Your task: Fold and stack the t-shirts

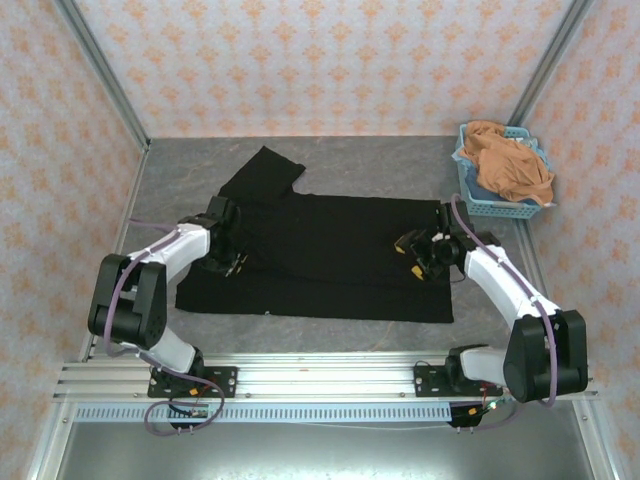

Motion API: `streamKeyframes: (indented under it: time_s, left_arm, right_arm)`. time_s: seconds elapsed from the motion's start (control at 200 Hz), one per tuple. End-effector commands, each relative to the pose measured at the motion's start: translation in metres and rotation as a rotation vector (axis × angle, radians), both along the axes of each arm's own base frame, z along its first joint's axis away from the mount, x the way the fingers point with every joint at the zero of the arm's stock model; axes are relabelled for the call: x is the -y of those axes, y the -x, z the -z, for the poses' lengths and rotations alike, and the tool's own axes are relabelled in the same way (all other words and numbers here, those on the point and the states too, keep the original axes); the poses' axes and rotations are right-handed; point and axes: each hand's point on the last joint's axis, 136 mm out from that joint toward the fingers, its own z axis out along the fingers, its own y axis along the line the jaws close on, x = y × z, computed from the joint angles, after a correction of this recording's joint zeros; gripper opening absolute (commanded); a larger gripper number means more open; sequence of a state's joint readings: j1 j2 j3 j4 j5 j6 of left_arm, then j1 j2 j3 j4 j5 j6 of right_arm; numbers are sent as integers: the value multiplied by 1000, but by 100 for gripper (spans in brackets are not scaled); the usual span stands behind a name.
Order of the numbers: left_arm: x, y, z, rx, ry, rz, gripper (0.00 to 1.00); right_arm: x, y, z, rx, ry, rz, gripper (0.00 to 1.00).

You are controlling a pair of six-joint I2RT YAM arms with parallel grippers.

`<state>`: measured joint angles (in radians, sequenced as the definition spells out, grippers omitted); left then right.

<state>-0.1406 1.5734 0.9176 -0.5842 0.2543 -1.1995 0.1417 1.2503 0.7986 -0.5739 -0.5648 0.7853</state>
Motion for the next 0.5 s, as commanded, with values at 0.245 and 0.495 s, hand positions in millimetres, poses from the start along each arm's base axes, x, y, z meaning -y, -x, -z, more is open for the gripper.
streamKeyframes:
  time_s: [0.245,0.495]
  left_arm:
    - [22,-46,-35,94,-52,145,0]
    - [53,-76,-36,63,-93,321,0]
  right_arm:
    - [-12,-25,-31,120,-75,5,65]
    - [-12,-26,-28,96,-68,3,65]
